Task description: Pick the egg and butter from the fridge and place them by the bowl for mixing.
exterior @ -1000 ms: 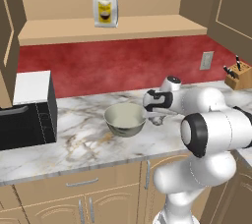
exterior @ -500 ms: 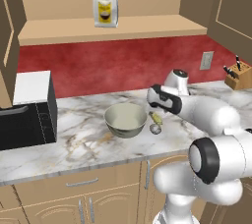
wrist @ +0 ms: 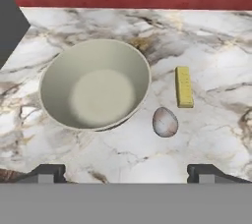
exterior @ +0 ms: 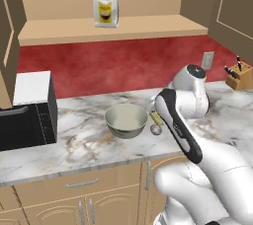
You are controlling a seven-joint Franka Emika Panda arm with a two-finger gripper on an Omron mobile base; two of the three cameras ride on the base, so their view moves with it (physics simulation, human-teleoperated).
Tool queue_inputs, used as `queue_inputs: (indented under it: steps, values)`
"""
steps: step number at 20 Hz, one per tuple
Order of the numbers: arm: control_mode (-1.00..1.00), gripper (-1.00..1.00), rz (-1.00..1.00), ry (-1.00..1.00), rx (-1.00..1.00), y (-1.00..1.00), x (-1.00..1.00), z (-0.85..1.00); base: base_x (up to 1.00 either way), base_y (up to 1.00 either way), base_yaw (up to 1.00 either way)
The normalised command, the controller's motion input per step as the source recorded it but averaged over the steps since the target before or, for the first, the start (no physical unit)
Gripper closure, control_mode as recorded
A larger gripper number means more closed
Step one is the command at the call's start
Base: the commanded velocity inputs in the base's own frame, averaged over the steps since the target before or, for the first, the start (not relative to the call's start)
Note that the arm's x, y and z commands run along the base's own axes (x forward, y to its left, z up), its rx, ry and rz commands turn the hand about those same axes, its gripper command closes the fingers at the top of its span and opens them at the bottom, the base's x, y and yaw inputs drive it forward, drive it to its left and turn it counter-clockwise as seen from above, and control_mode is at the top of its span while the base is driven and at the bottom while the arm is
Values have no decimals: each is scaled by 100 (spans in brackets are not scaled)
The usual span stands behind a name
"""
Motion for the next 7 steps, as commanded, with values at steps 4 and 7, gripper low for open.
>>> queue_inputs:
  steps: [4, 7]
  values:
    - [-100, -100, -1, -21, 0, 37, -100, 59, 0, 0, 0]
    - [-100, -100, -2, -51, -3, 28, -100, 46, 0, 0, 0]
